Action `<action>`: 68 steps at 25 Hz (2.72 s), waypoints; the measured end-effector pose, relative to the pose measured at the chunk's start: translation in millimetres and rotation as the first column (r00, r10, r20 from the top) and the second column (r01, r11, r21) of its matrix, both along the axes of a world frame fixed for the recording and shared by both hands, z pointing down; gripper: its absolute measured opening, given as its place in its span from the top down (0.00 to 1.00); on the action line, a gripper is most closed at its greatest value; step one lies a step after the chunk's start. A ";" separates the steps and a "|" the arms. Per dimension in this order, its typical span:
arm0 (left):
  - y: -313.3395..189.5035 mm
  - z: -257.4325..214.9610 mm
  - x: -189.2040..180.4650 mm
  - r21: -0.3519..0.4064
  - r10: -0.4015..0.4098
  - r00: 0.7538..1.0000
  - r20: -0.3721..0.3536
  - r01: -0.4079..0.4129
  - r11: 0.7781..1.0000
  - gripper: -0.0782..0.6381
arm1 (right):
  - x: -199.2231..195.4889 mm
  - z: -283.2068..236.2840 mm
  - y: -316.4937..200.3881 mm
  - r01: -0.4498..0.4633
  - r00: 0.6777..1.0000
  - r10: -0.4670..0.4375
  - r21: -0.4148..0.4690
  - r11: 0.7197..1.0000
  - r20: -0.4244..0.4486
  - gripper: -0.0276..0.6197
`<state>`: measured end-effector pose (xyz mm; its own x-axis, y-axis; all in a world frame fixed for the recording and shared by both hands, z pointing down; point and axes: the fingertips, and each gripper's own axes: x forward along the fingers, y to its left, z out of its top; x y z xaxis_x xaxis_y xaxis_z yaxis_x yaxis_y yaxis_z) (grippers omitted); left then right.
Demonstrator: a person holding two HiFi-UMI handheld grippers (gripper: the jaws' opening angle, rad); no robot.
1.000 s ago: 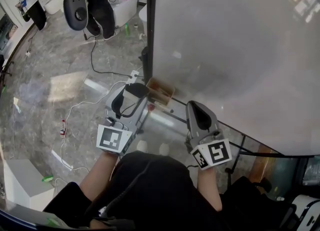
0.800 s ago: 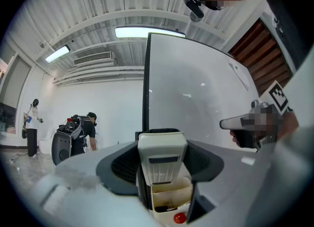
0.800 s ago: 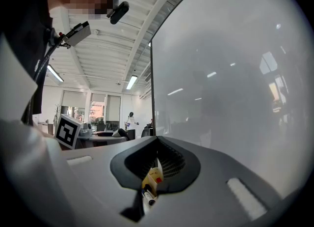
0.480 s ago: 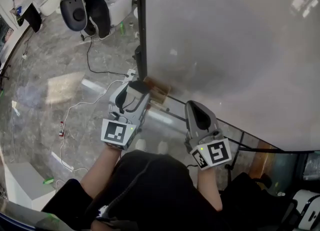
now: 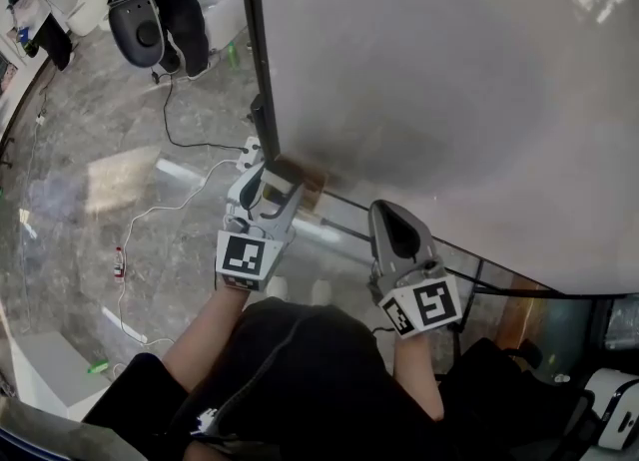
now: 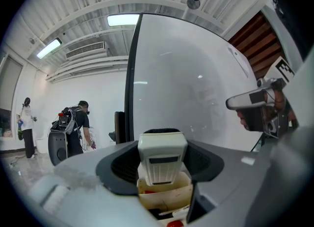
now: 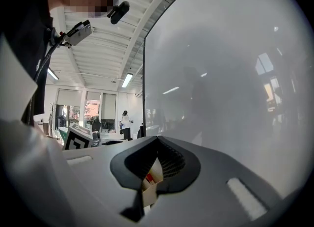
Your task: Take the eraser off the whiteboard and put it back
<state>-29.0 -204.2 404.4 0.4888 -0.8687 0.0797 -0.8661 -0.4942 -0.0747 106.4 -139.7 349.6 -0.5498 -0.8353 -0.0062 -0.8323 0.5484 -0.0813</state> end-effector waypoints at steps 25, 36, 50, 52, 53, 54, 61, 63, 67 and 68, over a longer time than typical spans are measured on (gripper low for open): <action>-34.8 68.7 16.4 -0.131 -0.056 0.995 0.084 0.067 0.989 0.50 | 26.4 7.1 -13.9 -0.030 0.999 0.029 -0.028 0.999 -0.021 0.94; -38.4 78.0 19.7 -0.144 -0.059 0.994 0.088 0.071 0.987 0.50 | 36.0 7.3 -18.4 -0.048 0.999 0.047 -0.028 0.998 -0.025 0.94; -36.9 81.6 15.3 -0.136 -0.078 0.993 0.093 0.091 0.987 0.49 | 37.7 6.3 -16.7 -0.053 0.998 0.052 -0.026 0.998 -0.026 0.94; -36.1 84.7 14.8 -0.135 -0.061 0.993 0.101 0.074 0.988 0.45 | 37.5 7.0 -16.2 -0.054 0.998 0.053 -0.027 0.998 -0.026 0.94; -35.8 86.7 14.2 -0.132 -0.048 0.993 0.111 0.063 0.989 0.45 | 37.3 7.5 -15.7 -0.053 0.998 0.053 -0.028 0.998 -0.027 0.94; -35.5 87.8 13.5 -0.128 -0.040 0.992 0.120 0.055 0.990 0.44 | 37.0 7.7 -15.3 -0.053 0.998 0.052 -0.027 0.998 -0.027 0.94; -29.4 83.4 10.8 -0.117 -0.034 0.991 0.129 0.049 0.992 0.43 | 32.6 5.1 -11.3 -0.045 0.999 0.045 -0.016 0.999 -0.019 0.94; -26.7 79.2 10.0 -0.107 -0.034 0.991 0.130 0.048 0.993 0.43 | 30.8 4.4 -9.5 -0.041 0.999 0.041 -0.015 0.999 -0.018 0.94; -20.4 62.9 10.6 -0.098 -0.046 0.996 0.078 0.053 0.994 0.44 | 27.2 3.9 -8.8 -0.034 0.999 0.034 -0.011 0.999 -0.011 0.94; -19.0 59.5 10.9 -0.094 -0.043 0.997 0.070 0.050 0.994 0.45 | 26.1 4.3 -9.3 -0.032 0.999 0.032 -0.010 0.999 -0.010 0.94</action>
